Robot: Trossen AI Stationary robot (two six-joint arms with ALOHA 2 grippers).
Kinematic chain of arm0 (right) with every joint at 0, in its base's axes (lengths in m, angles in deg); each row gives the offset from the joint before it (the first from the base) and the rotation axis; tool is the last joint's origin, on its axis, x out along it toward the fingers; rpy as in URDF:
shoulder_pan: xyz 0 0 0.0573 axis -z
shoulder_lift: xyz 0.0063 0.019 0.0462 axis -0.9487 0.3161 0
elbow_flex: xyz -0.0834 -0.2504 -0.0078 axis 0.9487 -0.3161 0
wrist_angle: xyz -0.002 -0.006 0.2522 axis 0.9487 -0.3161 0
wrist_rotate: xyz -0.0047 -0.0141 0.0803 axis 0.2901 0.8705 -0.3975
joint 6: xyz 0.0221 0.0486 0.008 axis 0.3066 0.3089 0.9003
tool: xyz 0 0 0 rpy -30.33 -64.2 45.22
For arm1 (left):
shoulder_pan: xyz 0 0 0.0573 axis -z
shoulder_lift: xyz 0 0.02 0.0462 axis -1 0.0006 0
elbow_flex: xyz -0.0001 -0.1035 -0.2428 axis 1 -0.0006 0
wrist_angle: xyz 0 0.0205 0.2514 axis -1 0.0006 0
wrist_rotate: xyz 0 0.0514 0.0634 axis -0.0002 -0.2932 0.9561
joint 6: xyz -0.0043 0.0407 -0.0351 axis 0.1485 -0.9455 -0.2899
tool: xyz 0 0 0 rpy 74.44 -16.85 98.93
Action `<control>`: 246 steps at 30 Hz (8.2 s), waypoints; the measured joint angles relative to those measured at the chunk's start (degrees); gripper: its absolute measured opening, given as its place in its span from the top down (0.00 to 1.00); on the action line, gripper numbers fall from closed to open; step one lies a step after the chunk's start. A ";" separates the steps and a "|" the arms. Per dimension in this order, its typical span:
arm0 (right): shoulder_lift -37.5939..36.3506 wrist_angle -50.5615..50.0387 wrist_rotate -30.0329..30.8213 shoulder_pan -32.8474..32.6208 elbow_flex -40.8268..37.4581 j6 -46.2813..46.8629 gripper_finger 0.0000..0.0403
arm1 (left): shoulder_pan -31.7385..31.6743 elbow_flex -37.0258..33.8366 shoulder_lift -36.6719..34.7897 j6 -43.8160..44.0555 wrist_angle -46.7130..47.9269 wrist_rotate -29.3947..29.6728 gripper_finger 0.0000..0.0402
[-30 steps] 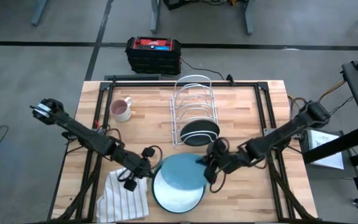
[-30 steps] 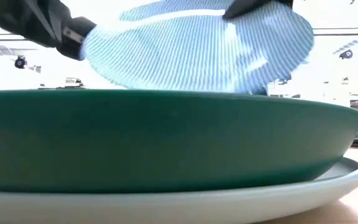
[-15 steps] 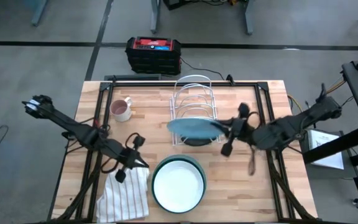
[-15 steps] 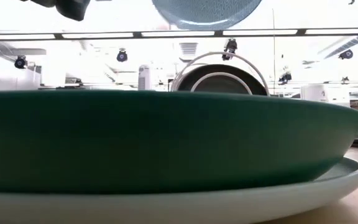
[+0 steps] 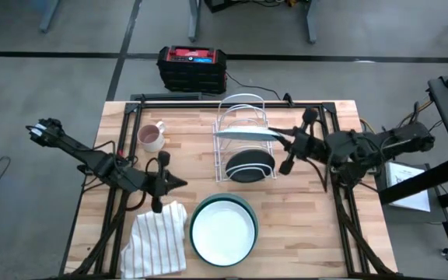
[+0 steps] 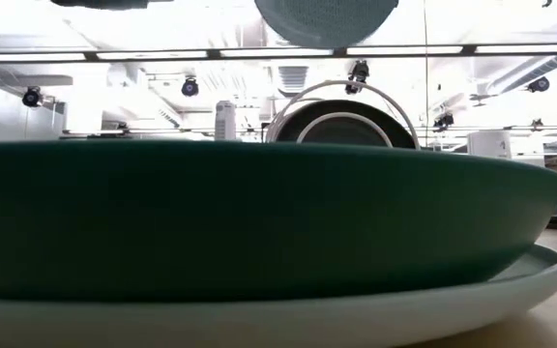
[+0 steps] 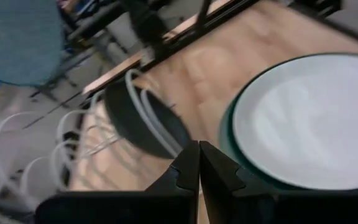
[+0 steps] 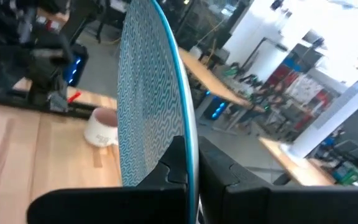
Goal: Sort dishes
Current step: Put the blue plate into the dish rack, then put the white plate into the dish rack
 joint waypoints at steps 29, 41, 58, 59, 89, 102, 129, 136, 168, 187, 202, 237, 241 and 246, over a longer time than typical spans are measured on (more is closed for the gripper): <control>-2.99 -5.52 -25.14 22.21 -8.92 8.40 1.00 | -1.29 0.00 -1.86 0.62 4.71 12.02 1.00; -2.93 -5.94 -27.85 24.29 -13.68 10.87 1.00 | -1.41 0.00 -1.95 0.69 4.52 12.02 1.00; -2.91 -5.77 -27.67 24.29 -17.58 11.84 1.00 | -1.88 0.00 -1.90 1.69 4.57 12.02 1.00; -2.91 -5.83 -27.67 24.29 -17.89 11.84 1.00 | -1.88 0.00 -1.90 1.69 4.58 12.02 1.00; -2.86 -11.36 -27.23 24.82 -20.64 15.22 1.00 | -1.97 -1.44 -1.86 3.83 3.96 11.93 1.00; -2.86 -10.15 -27.23 25.31 -22.92 16.41 1.00 | -1.98 -1.49 -1.70 4.74 3.98 11.86 1.00; 9.95 -0.89 -28.84 25.77 -19.99 13.32 1.00 | -1.97 -1.51 -1.44 5.17 3.78 11.80 1.00; 9.95 -1.07 -29.07 25.77 -19.96 13.19 0.97 | -1.97 -1.53 -1.44 5.98 3.86 11.80 1.00; 6.30 -4.67 -28.33 25.77 -19.95 18.94 0.68 | -1.98 -1.55 -1.42 7.70 5.22 11.80 1.00; 4.46 -14.60 -27.11 25.73 -17.06 23.94 0.46 | -1.99 -1.55 -1.42 7.88 5.53 11.80 1.00; 4.29 -29.27 -27.14 25.47 -8.50 30.07 0.43 | -1.99 -1.55 -1.42 8.94 6.87 10.80 1.00; 13.26 -25.09 -18.96 -23.19 -14.42 110.73 0.52 | 3.23 -0.96 23.83 18.17 -5.57 -15.93 1.00; 19.13 -20.19 -19.78 -23.19 -14.13 114.43 0.52 | 4.27 -0.87 27.25 18.17 -7.97 -17.62 1.00; 25.74 -17.44 -22.80 -23.19 -11.36 117.17 0.52 | 5.19 -0.90 30.77 18.21 -8.54 -17.75 1.00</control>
